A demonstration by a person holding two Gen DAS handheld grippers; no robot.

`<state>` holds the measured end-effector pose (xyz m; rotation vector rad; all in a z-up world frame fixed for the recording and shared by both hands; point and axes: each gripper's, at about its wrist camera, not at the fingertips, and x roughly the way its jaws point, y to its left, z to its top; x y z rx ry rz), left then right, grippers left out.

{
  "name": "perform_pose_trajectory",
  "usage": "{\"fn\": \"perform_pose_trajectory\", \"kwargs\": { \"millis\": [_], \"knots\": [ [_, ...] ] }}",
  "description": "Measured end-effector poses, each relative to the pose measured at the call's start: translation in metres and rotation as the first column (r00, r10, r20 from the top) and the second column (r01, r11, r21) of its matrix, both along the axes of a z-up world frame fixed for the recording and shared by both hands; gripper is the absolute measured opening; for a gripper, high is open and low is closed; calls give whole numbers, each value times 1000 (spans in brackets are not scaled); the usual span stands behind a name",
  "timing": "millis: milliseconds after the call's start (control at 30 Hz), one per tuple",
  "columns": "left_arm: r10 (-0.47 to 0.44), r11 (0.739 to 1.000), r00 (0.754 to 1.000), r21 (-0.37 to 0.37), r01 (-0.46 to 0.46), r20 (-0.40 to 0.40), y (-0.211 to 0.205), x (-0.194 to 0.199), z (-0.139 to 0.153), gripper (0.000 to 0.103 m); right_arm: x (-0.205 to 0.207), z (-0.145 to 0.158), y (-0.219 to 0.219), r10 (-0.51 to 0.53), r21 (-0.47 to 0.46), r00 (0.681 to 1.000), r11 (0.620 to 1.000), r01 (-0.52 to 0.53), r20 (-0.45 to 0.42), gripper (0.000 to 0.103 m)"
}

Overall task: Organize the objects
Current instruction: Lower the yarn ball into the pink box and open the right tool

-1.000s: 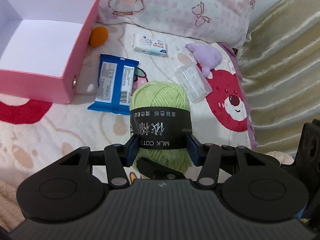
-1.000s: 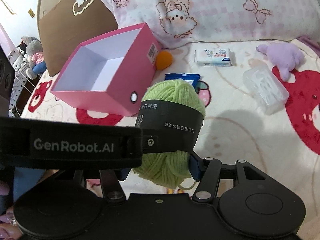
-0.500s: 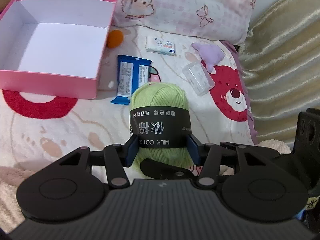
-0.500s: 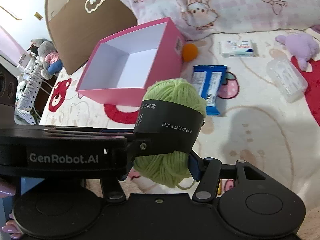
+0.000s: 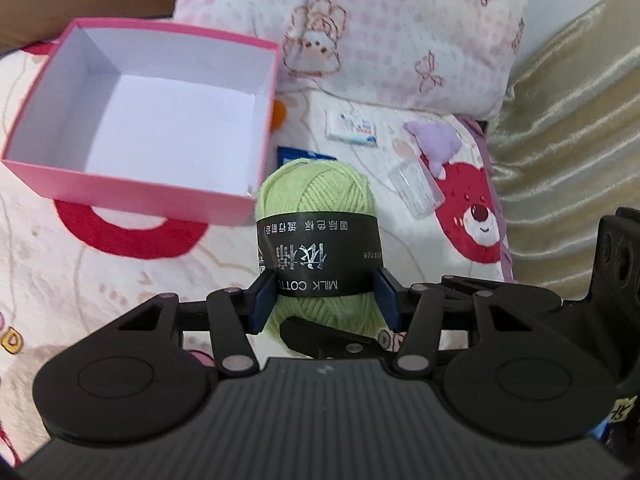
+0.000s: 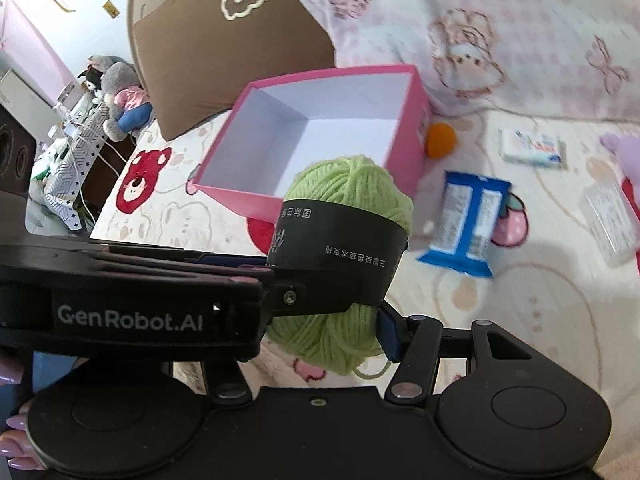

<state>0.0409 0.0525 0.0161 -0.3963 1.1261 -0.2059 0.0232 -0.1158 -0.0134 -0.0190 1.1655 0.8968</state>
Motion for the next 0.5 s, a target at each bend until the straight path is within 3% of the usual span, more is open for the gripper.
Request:
{"fn": "perform_pose_trajectory", "kwargs": {
  "millis": [500],
  "knots": [
    [94,994,989,46,-100,115,72,10,41,52,6,33,73,53,96,993,993,-63,102,61]
  ]
}}
